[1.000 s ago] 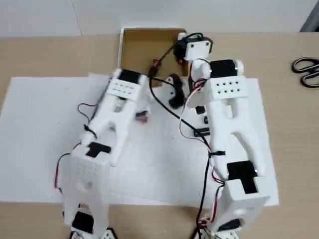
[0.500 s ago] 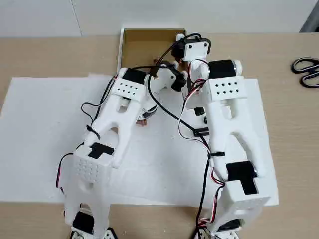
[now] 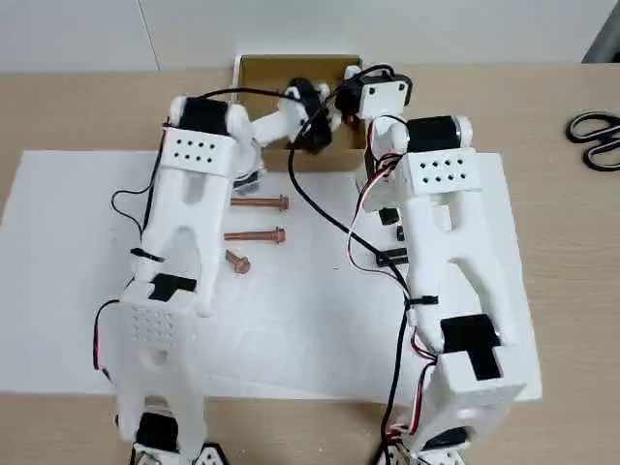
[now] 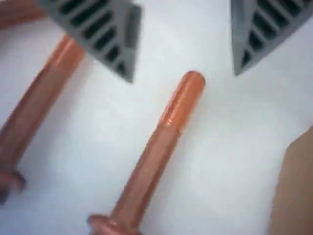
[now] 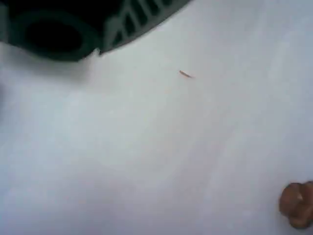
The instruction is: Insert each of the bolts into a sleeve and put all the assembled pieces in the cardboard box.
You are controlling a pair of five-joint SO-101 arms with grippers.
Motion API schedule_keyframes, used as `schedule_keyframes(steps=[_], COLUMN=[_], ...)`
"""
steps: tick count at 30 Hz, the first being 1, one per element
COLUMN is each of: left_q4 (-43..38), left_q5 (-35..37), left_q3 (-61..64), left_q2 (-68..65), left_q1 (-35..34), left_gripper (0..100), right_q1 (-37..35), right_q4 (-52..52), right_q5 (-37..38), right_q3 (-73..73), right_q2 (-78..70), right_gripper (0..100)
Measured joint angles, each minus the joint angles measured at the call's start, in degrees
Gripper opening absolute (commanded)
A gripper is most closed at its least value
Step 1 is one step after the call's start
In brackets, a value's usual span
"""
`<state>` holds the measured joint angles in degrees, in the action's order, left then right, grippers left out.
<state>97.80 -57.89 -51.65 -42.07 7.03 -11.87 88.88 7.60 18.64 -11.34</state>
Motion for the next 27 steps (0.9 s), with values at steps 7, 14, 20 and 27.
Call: schedule_keyframes(steps=[7, 14, 20, 27], left_q4=[-0.1, -4.1, -4.4, -1.5], left_q5=[-6.0, -5.8, -6.0, -6.0], left_q3=[-0.4, -4.3, -6.9, -7.1], left_q2=[-6.2, -12.3, -16.4, -17.0], left_q1=[1.2, 1.7, 2.2, 3.5], left_gripper=[15, 15, 15, 0], right_q1=[0.2, 0.2, 0.0, -0.1], right_q4=[0.0, 0.0, 0.0, 0.0], right_q5=[0.0, 0.0, 0.0, 0.0], right_q3=[0.0, 0.0, 0.0, 0.0], right_q2=[0.0, 0.0, 0.0, 0.0], right_gripper=[0.4, 0.4, 0.4, 0.4])
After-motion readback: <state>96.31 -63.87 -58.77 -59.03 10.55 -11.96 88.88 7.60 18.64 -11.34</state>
